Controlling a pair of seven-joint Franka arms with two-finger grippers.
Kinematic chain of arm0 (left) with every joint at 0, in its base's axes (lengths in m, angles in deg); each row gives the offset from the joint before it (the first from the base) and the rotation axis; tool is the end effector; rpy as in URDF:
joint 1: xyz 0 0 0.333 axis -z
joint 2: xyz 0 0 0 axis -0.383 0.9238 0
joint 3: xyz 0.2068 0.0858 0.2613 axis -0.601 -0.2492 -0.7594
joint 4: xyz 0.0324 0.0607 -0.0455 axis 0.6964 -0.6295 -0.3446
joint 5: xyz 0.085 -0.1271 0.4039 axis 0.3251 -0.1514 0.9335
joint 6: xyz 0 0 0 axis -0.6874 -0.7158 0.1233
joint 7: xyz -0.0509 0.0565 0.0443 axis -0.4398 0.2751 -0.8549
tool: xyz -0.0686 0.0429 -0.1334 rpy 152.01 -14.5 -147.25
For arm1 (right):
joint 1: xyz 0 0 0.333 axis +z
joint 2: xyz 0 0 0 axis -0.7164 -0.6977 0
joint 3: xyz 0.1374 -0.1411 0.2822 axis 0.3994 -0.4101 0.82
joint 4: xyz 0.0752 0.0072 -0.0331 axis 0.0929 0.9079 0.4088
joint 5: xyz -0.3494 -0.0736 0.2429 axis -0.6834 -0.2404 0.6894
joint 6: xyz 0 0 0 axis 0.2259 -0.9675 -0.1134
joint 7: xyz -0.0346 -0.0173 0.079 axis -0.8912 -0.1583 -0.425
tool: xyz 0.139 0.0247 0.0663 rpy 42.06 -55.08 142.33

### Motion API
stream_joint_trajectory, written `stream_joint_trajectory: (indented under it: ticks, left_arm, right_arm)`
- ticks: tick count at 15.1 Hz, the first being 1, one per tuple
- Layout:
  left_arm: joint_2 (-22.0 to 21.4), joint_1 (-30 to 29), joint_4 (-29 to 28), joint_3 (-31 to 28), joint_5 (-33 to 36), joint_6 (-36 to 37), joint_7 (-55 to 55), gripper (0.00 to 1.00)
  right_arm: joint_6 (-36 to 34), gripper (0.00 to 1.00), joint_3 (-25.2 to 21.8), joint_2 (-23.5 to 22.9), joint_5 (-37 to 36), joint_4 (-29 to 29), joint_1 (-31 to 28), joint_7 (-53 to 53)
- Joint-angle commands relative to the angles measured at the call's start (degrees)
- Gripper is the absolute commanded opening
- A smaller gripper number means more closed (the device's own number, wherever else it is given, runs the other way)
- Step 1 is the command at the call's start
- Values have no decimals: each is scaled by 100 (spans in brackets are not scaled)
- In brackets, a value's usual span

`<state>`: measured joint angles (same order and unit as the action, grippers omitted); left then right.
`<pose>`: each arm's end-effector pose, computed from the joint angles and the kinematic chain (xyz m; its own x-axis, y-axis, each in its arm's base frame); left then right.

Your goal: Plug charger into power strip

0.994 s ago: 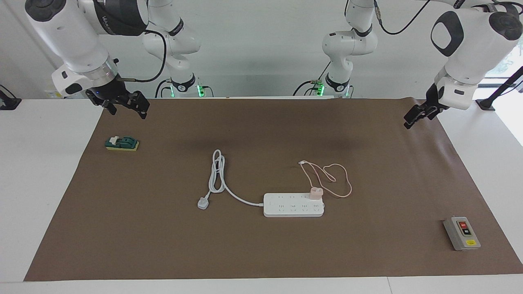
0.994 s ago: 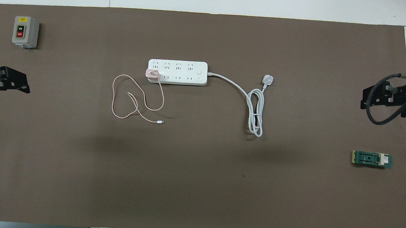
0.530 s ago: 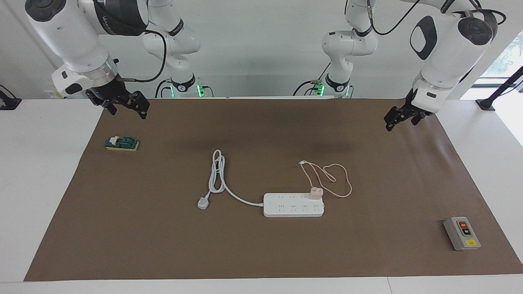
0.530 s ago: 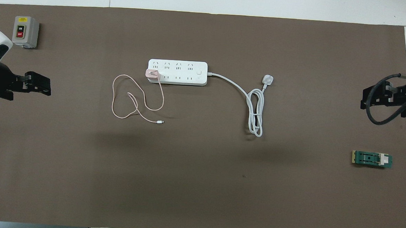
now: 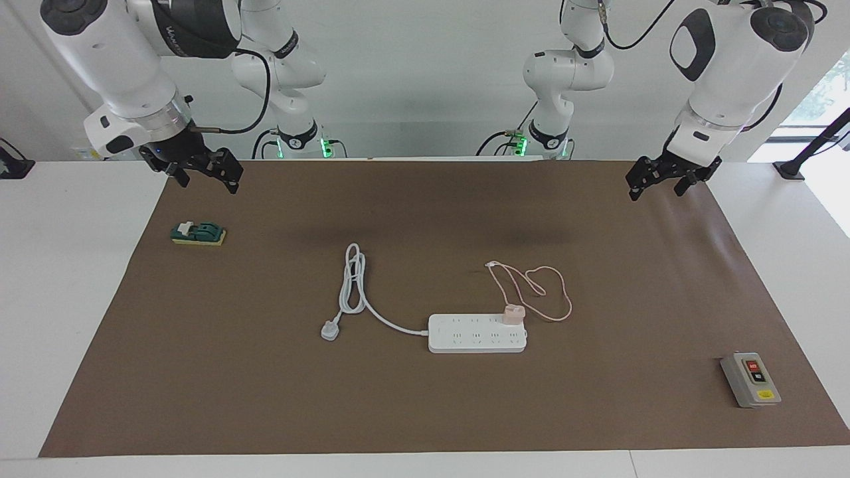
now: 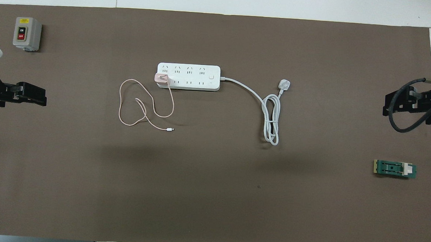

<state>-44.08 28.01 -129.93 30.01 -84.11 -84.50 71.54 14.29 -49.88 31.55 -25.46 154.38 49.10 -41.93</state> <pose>0.5756 -0.0302 0.5576 0.9998 -0.0060 -0.0213 -0.0066 -0.9995 -0.0311 0.5951 -0.0091 0.5828 0.9751 -0.1849 -0.1225 -0.1829 -0.9828 0.0275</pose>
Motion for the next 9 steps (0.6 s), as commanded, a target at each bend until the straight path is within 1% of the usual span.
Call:
stream_joint_trajectory:
  ticks: [1, 6, 9]
  left_arm:
    - [-161, 57, -118, -23, -26, 70, 326, 100]
    - [-109, 110, 172, -31, -34, 272, 301, 100]
    - [-65, 119, 172, -31, -34, 263, 239, 100]
  right_arm:
    - [-68, 100, 70, 65, -76, 24, -88, 87]
    - [-68, 100, 70, 65, -76, 24, -88, 87]
    - [-68, 100, 70, 65, -76, 24, -88, 96]
